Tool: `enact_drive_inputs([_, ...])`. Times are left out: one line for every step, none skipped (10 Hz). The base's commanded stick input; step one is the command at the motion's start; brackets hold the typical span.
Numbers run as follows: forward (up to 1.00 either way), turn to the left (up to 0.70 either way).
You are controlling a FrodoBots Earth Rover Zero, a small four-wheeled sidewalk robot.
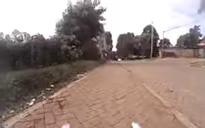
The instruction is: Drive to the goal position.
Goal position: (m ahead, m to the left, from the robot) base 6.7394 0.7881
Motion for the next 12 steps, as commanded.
enact_drive_inputs([0.50,0.00])
enact_drive_inputs([0.50,0.00])
enact_drive_inputs([0.50,0.00])
enact_drive_inputs([0.50,0.00])
enact_drive_inputs([0.50,0.00])
enact_drive_inputs([0.50,0.00])
enact_drive_inputs([0.50,0.00])
enact_drive_inputs([0.50,0.00])
enact_drive_inputs([0.50,0.00])
enact_drive_inputs([0.50,0.00])
enact_drive_inputs([0.50,0.00])
enact_drive_inputs([0.50,0.00])
